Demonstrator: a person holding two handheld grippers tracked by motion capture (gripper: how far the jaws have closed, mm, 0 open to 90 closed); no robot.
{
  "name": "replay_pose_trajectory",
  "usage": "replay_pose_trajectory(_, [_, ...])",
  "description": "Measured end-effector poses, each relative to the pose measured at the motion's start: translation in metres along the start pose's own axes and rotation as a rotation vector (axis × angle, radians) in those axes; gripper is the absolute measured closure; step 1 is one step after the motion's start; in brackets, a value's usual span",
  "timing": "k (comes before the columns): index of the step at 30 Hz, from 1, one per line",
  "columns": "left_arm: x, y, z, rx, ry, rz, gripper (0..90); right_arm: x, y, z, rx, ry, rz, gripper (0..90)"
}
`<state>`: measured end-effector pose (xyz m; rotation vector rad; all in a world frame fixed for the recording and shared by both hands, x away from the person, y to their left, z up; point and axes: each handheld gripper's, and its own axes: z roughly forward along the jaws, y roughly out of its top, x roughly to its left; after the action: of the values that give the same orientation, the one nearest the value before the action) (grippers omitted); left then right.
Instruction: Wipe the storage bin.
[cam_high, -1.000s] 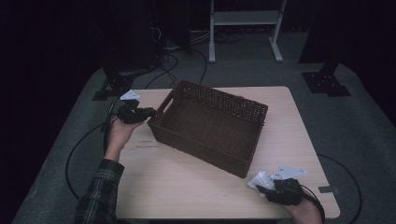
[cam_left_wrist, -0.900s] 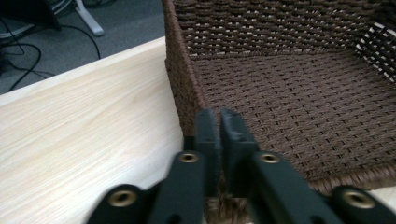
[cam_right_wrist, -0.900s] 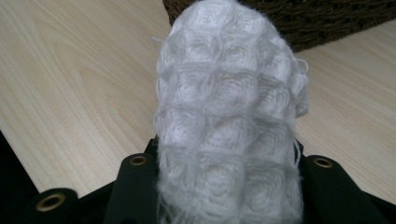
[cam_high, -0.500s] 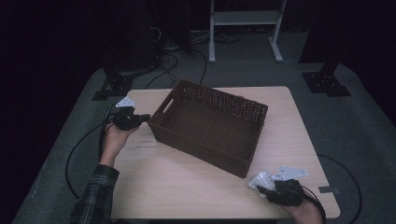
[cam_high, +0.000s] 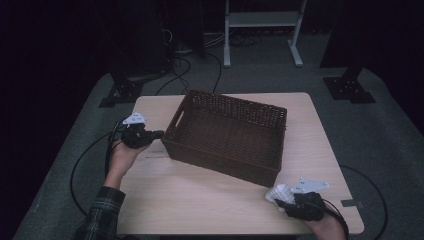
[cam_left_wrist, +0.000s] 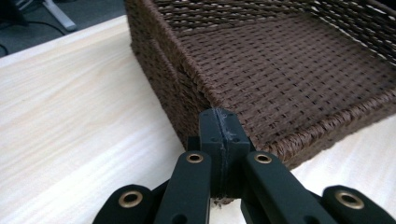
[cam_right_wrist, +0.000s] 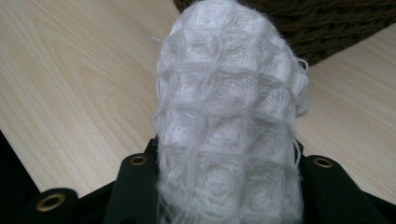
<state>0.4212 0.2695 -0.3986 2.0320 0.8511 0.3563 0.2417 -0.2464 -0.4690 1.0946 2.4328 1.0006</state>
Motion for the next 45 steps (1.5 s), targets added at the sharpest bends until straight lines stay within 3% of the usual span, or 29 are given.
replay_pose_trajectory(13, [-0.036, -0.012, -0.005, -0.042, -0.069, 0.027, 90.0, -0.004, -0.001, 0.002, 0.006, -0.013, 0.015, 55.7])
replay_pose_trajectory(18, [-0.053, -0.014, -0.005, -0.049, -0.103, 0.058, 89.9, -0.009, -0.003, 0.002, 0.013, 0.0, 0.052, 55.9])
replay_pose_trajectory(23, [-0.07, -0.016, -0.004, -0.06, -0.141, 0.077, 89.9, -0.011, -0.003, 0.001, 0.016, -0.039, 0.071, 56.0])
replay_pose_trajectory(28, [-0.082, -0.017, -0.002, -0.062, -0.166, 0.095, 89.8, -0.015, -0.004, 0.001, 0.015, -0.046, 0.095, 55.9])
replay_pose_trajectory(29, [-0.087, -0.017, -0.001, -0.066, -0.174, 0.101, 89.8, -0.014, -0.004, 0.001, 0.005, -0.066, 0.088, 55.9])
replay_pose_trajectory(35, [-0.104, -0.015, 0.003, -0.065, -0.201, 0.118, 89.3, -0.014, -0.004, 0.002, 0.004, -0.033, 0.097, 56.0])
replay_pose_trajectory(38, [-0.117, -0.014, 0.008, -0.069, -0.228, 0.132, 88.5, -0.013, -0.004, 0.003, 0.004, -0.028, 0.084, 56.6])
replay_pose_trajectory(40, [-0.119, -0.014, 0.009, -0.067, -0.232, 0.139, 87.7, -0.012, -0.004, 0.003, 0.005, -0.026, 0.077, 56.7])
replay_pose_trajectory(43, [-0.12, -0.014, 0.008, -0.066, -0.22, 0.139, 77.4, -0.012, -0.004, 0.004, 0.002, -0.024, 0.068, 56.7])
replay_pose_trajectory(45, [-0.12, -0.016, 0.007, -0.072, -0.217, 0.128, 65.8, -0.012, -0.004, 0.004, 0.001, -0.023, 0.075, 56.8])
